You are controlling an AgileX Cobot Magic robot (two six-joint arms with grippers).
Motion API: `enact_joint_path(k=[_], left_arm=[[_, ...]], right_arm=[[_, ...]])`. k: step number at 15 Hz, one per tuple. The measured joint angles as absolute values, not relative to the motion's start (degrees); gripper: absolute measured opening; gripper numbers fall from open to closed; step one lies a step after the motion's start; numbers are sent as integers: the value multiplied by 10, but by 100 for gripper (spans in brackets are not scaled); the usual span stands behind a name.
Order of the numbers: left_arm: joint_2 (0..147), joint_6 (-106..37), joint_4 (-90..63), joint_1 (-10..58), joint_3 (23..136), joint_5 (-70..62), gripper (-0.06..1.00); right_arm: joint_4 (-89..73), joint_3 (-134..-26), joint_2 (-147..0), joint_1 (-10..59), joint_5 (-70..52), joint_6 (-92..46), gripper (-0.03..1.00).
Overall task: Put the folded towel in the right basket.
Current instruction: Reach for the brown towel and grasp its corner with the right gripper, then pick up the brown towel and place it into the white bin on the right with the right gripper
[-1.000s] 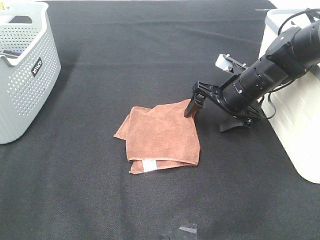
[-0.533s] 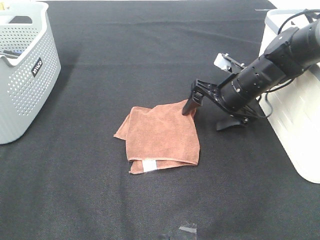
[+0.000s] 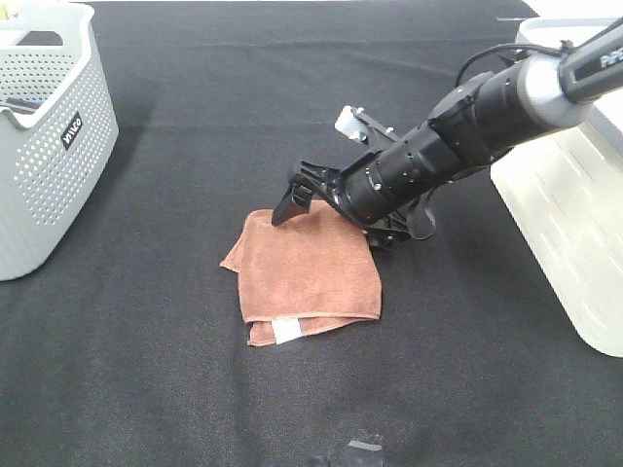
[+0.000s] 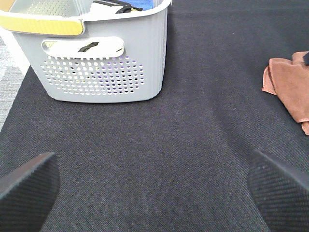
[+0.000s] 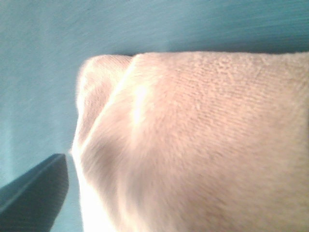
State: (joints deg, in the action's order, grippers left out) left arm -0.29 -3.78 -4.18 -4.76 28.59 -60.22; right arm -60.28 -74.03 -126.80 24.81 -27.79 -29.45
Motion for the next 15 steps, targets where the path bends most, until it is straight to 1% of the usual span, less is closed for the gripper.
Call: enact_joint_path(k=[1, 3, 4, 5, 6, 7, 8, 14, 15], left_arm=[[-3, -38, -42, -48, 286, -602, 99], [-3, -38, -42, -48, 286, -602, 99], [-3, -38, -42, -48, 286, -602, 99], [-3, -38, -42, -48, 286, -602, 99], [-3, -38, -42, -48, 286, -602, 99], [-3, -38, -42, -48, 286, -602, 99], [-3, -38, -42, -48, 286, -602, 99], [-3, -38, -42, -48, 286, -602, 99], [-3, -38, -42, -48, 286, -602, 99]], right_arm=[[-603, -740, -1268, 248, -278, -295, 92], [-607, -746, -1274, 248, -282, -295, 83], [-607, -746, -1275, 248, -281, -295, 70], [-608, -746, -1279, 248, -282, -295, 59], [-608, -746, -1283, 248, -290, -295, 46], [-608, -745, -1287, 249, -300, -295, 29], [-608, -745, -1289, 249, -305, -295, 24], [-586, -745, -1264, 249, -370, -294, 24], [-580, -760, -1227, 241, -396, -290, 24]])
